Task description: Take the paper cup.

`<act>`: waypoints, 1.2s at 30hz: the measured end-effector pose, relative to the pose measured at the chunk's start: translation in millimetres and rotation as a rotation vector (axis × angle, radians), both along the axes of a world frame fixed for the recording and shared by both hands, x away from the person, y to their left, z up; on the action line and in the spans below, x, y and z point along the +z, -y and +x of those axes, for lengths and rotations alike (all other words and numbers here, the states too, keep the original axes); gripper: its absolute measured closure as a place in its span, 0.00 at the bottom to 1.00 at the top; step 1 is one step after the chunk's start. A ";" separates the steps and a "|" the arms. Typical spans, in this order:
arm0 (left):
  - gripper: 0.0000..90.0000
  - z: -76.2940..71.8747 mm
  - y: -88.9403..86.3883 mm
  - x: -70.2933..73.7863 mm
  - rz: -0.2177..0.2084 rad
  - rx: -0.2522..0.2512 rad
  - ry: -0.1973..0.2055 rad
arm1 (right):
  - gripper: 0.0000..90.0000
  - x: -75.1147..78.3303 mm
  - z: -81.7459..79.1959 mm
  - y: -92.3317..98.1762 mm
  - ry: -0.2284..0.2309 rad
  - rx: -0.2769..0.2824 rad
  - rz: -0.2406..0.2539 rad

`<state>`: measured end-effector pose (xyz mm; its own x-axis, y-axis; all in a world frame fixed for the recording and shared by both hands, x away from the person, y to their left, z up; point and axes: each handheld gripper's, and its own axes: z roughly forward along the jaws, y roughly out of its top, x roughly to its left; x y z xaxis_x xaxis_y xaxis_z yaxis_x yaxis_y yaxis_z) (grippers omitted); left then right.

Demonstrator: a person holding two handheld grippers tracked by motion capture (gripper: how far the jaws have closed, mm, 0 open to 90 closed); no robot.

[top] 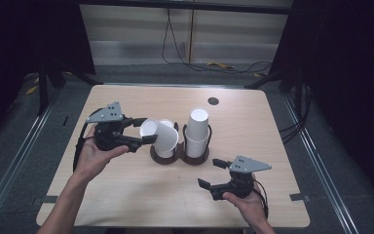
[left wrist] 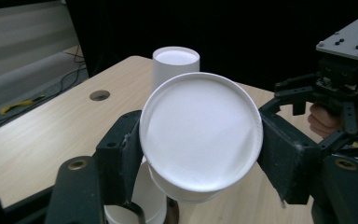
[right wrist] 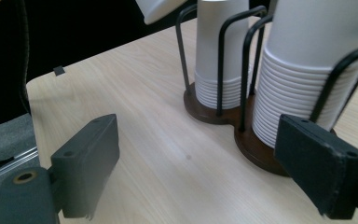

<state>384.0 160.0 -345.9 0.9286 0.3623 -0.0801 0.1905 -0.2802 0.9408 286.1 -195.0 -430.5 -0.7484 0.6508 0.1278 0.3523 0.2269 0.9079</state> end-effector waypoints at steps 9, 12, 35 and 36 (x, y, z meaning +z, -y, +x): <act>0.39 -10.3 11.7 -21.5 0.014 -0.076 -0.027 | 0.15 2.9 4.5 -13.1 0.016 0.049 0.012; 0.39 -13.5 17.1 -29.0 0.038 -0.101 -0.038 | 0.15 2.6 5.0 -15.2 0.016 0.067 0.009; 0.40 -33.9 39.5 -42.0 0.028 -0.238 -0.081 | 0.15 -2.5 8.2 -28.7 0.048 0.171 0.051; 0.40 -34.2 40.8 -42.9 0.030 -0.250 -0.088 | 0.15 -2.9 8.4 -29.8 0.049 0.179 0.053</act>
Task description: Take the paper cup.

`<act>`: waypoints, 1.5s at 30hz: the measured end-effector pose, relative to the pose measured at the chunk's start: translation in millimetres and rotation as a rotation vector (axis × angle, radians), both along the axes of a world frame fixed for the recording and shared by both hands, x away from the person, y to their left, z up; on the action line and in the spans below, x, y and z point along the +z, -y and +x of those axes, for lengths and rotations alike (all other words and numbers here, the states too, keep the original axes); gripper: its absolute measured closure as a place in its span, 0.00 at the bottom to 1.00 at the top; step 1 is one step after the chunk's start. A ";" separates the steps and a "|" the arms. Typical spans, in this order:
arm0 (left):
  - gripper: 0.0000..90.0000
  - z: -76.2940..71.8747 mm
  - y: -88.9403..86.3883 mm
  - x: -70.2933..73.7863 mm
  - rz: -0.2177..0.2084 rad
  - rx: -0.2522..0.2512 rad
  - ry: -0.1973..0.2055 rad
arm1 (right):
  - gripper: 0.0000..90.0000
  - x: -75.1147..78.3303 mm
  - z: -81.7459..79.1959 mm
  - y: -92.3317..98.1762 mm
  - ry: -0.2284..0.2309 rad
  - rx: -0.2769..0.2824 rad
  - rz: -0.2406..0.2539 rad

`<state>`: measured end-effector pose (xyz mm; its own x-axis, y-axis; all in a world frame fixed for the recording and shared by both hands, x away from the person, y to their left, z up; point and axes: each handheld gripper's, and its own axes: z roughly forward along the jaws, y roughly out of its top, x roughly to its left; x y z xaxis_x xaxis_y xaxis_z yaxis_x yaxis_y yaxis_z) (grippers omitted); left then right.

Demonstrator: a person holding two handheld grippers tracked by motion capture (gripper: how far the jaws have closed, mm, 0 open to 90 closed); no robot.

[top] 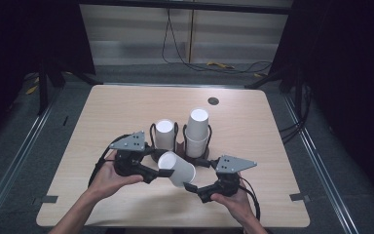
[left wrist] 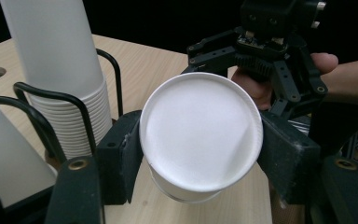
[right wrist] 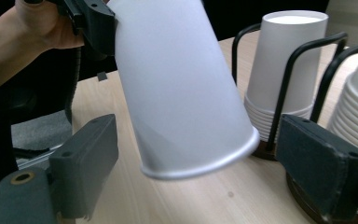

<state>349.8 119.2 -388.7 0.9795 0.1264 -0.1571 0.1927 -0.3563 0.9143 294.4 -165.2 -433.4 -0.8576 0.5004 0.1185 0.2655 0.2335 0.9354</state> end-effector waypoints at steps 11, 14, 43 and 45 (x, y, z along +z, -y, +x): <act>0.40 -3.3 6.7 0.4 -0.007 -0.029 -0.006 | 0.14 -5.0 0.8 -10.6 0.002 0.028 -0.022; 0.40 -5.1 9.6 -0.3 -0.007 -0.036 -0.004 | 0.14 -6.6 0.7 -12.7 -0.003 0.034 -0.024; 0.29 -5.5 17.9 -4.3 -0.022 -0.078 -0.029 | 0.27 -4.6 -1.8 -16.5 -0.027 0.076 -0.077; 0.28 -5.3 17.7 -3.9 -0.021 -0.074 -0.026 | 0.27 -3.2 -0.5 -15.3 -0.035 0.073 -0.088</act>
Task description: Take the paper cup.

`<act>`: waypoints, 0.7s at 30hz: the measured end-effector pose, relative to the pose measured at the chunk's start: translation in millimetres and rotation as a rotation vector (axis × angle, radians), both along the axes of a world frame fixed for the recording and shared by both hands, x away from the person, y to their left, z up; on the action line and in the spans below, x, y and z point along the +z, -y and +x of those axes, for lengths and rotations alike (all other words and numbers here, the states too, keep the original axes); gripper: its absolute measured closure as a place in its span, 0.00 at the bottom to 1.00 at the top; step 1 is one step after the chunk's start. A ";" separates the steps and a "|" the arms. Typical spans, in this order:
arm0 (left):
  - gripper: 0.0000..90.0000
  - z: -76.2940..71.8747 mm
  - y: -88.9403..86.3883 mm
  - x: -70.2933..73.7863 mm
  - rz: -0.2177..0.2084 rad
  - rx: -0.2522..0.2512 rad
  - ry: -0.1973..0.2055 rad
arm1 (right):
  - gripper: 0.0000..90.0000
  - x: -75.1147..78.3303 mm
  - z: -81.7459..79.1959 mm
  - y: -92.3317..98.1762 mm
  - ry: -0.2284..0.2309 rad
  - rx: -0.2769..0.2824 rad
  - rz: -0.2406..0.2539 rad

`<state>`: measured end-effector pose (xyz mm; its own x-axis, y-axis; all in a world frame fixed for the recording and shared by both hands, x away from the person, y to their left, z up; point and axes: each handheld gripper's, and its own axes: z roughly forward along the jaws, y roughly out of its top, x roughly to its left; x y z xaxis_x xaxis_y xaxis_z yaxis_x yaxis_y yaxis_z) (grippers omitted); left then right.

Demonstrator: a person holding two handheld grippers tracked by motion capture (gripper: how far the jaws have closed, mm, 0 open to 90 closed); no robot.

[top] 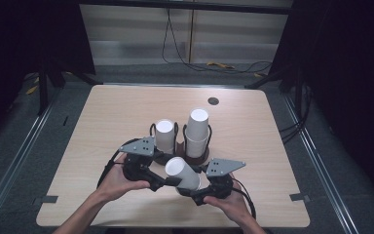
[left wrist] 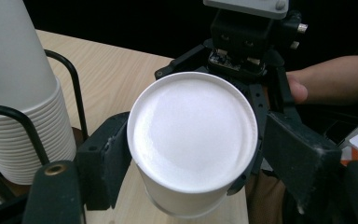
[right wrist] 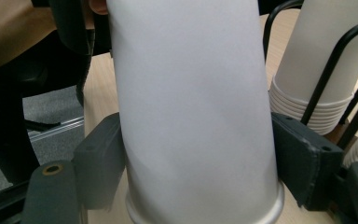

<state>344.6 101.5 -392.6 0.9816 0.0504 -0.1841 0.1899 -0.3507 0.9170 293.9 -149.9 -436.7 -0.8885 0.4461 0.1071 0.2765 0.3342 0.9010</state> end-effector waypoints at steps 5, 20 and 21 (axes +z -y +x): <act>0.25 1.1 -8.0 1.8 0.007 0.030 -0.008 | 0.27 5.4 5.0 -1.6 -0.005 0.008 -0.044; 0.24 3.2 -24.0 -0.2 0.044 0.058 0.025 | 0.28 -3.2 9.8 -9.1 -0.035 0.013 -0.139; 0.24 3.7 -24.5 -1.6 0.043 0.054 0.036 | 0.28 -3.8 9.2 -8.8 -0.038 0.008 -0.162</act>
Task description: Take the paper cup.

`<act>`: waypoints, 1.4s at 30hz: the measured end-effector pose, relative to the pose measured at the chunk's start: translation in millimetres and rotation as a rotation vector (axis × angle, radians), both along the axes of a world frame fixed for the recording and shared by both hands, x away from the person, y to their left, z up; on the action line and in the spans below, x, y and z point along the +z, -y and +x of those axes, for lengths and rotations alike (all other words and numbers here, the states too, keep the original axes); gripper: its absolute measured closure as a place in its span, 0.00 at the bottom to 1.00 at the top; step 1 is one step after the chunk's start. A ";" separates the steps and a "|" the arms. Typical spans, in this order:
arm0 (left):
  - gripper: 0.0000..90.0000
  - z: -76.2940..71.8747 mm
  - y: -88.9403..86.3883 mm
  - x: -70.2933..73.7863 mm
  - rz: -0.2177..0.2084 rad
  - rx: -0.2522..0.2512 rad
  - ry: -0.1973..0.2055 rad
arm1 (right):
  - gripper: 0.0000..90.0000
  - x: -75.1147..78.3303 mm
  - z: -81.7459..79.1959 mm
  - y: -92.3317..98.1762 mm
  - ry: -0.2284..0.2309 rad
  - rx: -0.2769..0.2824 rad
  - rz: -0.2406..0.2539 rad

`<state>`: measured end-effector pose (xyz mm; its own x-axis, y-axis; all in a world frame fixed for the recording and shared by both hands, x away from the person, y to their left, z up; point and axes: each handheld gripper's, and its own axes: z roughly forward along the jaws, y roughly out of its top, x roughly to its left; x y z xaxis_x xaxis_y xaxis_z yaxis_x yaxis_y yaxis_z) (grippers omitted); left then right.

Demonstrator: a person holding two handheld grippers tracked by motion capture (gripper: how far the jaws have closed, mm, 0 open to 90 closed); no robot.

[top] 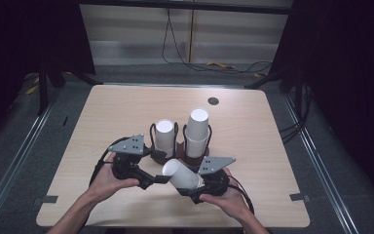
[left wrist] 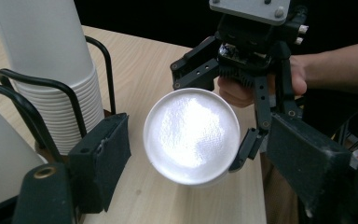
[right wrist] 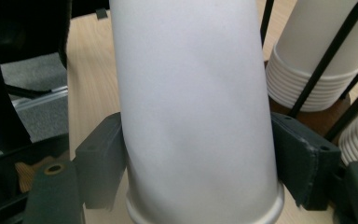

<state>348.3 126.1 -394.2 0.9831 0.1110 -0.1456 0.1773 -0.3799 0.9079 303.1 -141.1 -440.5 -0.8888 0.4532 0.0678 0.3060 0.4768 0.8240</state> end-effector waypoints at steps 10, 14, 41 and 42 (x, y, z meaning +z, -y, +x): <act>0.22 2.0 2.7 -11.7 0.086 -0.020 0.004 | 0.28 -3.5 1.4 -3.1 -0.010 0.015 -0.100; 0.20 1.3 6.7 -16.2 0.144 -0.038 0.033 | 0.28 -4.5 1.5 -5.5 -0.016 0.021 -0.150; 0.21 -2.0 19.6 -25.1 0.365 -0.065 0.078 | 0.29 10.1 9.7 -34.5 -0.038 0.104 -0.480; 0.22 -2.0 19.6 -25.1 0.365 -0.065 0.078 | 0.29 9.7 9.6 -35.7 -0.047 0.109 -0.493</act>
<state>346.3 106.4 -419.3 0.9964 0.0783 -0.0324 0.0776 -0.6892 0.7204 312.8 -105.5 -430.8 -0.9340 0.3460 -0.0894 0.2641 0.8368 0.4796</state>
